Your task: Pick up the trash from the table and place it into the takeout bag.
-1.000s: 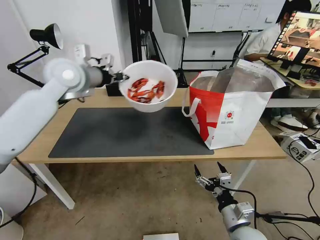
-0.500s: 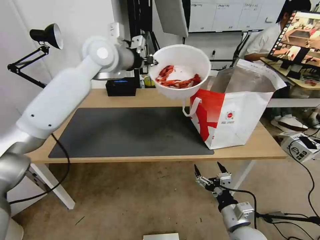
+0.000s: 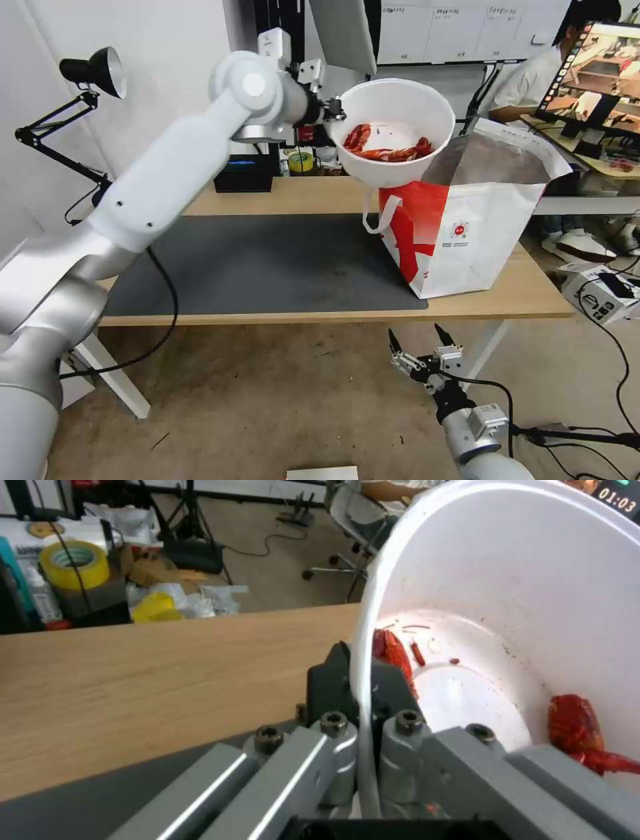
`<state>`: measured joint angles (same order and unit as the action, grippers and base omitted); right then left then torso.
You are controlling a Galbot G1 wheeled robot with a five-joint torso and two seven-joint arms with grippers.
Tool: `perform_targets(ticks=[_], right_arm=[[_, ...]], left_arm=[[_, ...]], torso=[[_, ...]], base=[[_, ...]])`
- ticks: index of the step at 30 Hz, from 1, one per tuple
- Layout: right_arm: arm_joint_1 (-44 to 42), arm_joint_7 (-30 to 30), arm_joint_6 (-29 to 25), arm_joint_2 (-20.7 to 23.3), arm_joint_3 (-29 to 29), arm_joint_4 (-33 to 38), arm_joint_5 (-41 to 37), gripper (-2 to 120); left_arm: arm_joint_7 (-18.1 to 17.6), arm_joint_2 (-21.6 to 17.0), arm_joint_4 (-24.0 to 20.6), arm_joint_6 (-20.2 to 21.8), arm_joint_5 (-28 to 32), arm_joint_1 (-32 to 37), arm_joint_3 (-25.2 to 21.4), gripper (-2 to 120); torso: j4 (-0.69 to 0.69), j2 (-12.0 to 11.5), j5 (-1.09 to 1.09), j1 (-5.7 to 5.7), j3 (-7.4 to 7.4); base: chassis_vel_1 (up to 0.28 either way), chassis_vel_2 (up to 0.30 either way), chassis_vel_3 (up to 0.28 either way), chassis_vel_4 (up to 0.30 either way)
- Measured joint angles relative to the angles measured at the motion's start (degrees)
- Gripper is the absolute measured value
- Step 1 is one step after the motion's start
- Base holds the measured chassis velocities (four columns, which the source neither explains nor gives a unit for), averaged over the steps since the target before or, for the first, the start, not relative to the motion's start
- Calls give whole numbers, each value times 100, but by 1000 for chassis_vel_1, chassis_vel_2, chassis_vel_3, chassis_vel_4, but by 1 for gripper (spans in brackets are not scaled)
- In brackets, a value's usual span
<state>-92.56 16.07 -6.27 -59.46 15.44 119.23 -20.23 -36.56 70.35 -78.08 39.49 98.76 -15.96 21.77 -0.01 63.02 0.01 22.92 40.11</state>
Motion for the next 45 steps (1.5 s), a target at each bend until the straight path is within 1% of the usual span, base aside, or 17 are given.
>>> perform_targets(ticks=[2,4,6,8,9,12,13,16,21,25,30,36,39,45], right_arm=[[0,0,0,0,0,0,0,100],[0,0,0,0,0,0,0,100],[0,0,0,0,0,0,0,100],[0,0,0,0,0,0,0,100],[0,0,0,0,0,0,0,100],[0,0,0,0,0,0,0,100],[0,0,0,0,0,0,0,100],[0,0,0,0,0,0,0,100],[0,0,0,0,0,0,0,100],[0,0,0,0,0,0,0,100],[0,0,0,0,0,0,0,100],[0,0,0,0,0,0,0,100],[0,0,0,0,0,0,0,100],[0,0,0,0,0,0,0,100]], left_arm=[[-18,45,30,-22,0,-8,13,0],[-151,232,139,-115,-1,-25,80,0],[-187,269,159,-147,0,-26,91,0],[-398,449,263,-364,-4,-26,118,0],[-398,449,263,-364,-4,-26,118,0],[-549,623,338,-638,-14,-4,120,0],[-549,623,338,-638,-14,-4,120,0],[-639,791,404,-848,-22,5,85,0],[-645,890,503,-916,-22,-10,43,0],[-655,975,520,-1030,-78,0,106,0],[-677,1021,525,-1215,-302,73,263,0],[-935,1073,563,-1447,-565,163,508,0],[-1038,1110,568,-1514,-628,207,550,0],[-1081,1128,555,-1597,-777,264,602,0]], torso=[[0,0,0,0,0],[0,0,-1,0,0],[0,0,-1,0,0],[0,0,-1,0,0],[0,0,-1,0,0],[0,0,-1,0,0],[0,0,-1,0,0],[0,0,-1,0,-1],[0,1,0,0,-1],[1,1,-1,0,-1],[0,1,-1,0,-1],[0,1,-1,-1,-1],[0,1,-1,0,-1],[0,1,-1,-1,-1]], base=[[0,0,0,0],[0,0,0,0],[0,0,0,0],[0,0,0,0],[0,0,0,0],[0,0,0,0],[0,0,0,0],[0,0,0,0],[0,0,0,0],[0,0,0,0],[0,0,0,0],[0,0,0,0],[0,0,0,0],[0,0,0,0]])
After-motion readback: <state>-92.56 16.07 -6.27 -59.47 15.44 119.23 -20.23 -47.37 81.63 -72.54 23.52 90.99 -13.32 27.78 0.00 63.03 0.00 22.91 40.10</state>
